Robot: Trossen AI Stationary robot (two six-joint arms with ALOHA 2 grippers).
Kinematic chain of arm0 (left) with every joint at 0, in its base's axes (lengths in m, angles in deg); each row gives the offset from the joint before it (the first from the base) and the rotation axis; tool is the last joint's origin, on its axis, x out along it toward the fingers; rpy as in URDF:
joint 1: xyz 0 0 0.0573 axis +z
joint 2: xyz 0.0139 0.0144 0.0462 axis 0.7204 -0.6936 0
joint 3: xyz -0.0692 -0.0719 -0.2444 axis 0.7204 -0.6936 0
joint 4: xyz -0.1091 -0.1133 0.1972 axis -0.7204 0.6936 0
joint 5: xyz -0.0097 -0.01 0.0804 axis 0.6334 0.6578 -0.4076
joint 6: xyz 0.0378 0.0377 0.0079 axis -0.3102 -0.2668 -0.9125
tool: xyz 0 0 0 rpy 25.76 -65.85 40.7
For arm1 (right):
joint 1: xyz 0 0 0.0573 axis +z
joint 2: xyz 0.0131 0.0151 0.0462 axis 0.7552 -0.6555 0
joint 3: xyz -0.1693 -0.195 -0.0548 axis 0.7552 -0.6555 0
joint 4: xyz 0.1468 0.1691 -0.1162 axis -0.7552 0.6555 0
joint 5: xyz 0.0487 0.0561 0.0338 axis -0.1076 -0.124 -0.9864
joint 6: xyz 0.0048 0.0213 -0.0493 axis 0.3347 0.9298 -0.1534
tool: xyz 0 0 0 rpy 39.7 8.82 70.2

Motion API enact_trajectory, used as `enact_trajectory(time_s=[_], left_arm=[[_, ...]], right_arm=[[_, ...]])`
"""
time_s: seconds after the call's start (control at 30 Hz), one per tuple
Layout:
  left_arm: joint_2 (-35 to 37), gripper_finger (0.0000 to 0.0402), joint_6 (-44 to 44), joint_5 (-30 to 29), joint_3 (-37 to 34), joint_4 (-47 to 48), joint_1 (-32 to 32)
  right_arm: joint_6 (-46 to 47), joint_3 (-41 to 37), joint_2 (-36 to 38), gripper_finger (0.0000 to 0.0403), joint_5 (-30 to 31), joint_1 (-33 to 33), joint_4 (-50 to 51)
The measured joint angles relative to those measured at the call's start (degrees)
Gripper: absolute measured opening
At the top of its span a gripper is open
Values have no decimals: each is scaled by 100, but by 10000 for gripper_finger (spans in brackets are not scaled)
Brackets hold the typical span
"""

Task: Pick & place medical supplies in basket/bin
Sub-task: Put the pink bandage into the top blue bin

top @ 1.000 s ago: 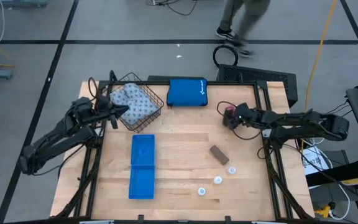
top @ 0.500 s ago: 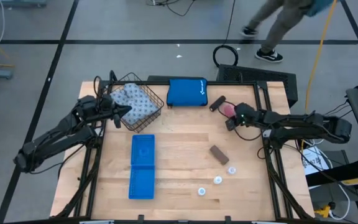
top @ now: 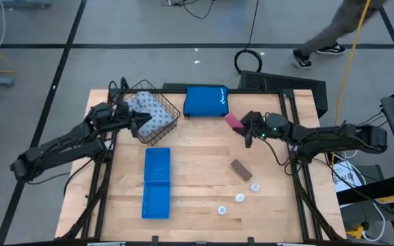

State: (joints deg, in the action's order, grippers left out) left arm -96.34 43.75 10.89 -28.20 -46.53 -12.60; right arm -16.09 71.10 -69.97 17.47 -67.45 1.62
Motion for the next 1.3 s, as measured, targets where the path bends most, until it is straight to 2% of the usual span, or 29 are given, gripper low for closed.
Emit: enact_trajectory(time_s=[0.13, 0.27, 0.5, 0.6, 0.83, 1.0, 1.13, 1.3], left_arm=[[-615, 180, 188, -101, 0, -784, -363], [-1354, 227, 158, -116, 0, -1832, -849], [-2835, 254, 135, -171, 19, -4078, -1674], [-3446, 255, -6, -182, 211, -4644, -1972], [-4686, 255, -888, -260, 1375, -4426, -2517], [-5201, 255, -1487, -238, 2179, -3592, -2693], [-5512, 255, -1531, -268, 2559, -3347, -2779], [-5609, 255, -1531, -278, 2674, -3370, -2803]], right_arm=[[-362, 0, -277, 88, 16, 404, -572], [-487, 0, -621, 88, 22, 665, -1196], [-491, 7, -1374, 88, 20, 907, -2348], [-498, 101, -1696, 88, 18, 984, -2661], [-977, 816, -2369, 89, -151, 1250, -2649], [-1241, 1359, -2736, 89, -436, 1395, -2668], [-1404, 1587, -2845, 89, -437, 1492, -2639], [-1535, 1663, -2918, 89, -437, 1557, -2641]])
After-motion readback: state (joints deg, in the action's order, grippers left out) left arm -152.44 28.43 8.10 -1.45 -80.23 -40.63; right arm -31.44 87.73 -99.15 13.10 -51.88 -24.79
